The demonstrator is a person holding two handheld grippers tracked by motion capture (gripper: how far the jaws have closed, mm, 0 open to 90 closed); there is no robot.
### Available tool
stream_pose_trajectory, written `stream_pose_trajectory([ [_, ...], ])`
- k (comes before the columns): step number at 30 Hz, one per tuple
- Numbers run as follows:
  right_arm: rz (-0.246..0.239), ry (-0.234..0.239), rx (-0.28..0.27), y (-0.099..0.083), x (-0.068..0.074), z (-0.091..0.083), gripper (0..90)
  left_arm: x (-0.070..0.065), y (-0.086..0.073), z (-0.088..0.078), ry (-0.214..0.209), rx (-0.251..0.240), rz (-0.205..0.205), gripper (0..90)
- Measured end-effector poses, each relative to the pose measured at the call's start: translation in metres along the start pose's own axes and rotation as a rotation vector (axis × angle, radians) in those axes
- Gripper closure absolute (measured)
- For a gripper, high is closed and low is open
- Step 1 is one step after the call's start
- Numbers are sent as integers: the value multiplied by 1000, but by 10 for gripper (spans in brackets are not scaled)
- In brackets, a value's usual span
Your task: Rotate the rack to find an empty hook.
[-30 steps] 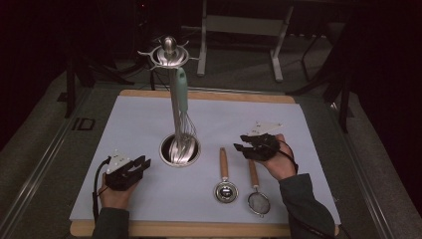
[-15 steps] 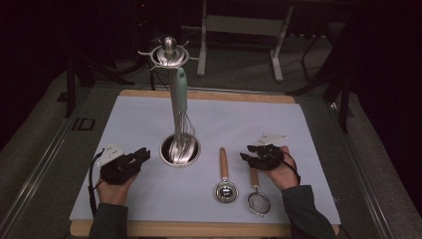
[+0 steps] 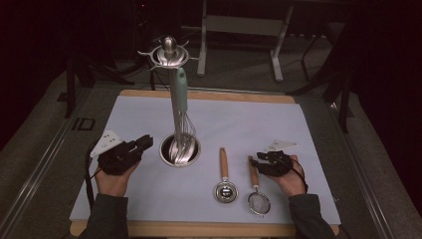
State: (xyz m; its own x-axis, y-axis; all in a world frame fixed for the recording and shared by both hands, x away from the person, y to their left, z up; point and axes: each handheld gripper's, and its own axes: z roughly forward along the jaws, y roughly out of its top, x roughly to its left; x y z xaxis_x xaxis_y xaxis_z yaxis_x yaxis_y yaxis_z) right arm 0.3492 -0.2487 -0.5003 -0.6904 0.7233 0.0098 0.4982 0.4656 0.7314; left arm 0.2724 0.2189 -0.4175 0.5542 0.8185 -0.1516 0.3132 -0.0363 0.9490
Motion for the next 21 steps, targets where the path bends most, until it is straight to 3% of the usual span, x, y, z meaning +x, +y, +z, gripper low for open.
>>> stream_pose_trajectory([
  [7,28,-3,4,-11,-5,0,549,-4,20,-7,-13,-58,3,849],
  [12,47,-16,-5,-17,-9,-3,551,-10,33,-10,-10,-105,52,871],
  [14,46,-42,1,-20,-9,-5,551,-14,41,-10,1,-133,84,889],
  [20,49,-51,5,-22,-9,-5,549,-19,55,-10,-17,-172,93,898],
  [21,41,-55,6,-23,-8,-5,549,-22,61,-10,-20,-197,102,898],
])
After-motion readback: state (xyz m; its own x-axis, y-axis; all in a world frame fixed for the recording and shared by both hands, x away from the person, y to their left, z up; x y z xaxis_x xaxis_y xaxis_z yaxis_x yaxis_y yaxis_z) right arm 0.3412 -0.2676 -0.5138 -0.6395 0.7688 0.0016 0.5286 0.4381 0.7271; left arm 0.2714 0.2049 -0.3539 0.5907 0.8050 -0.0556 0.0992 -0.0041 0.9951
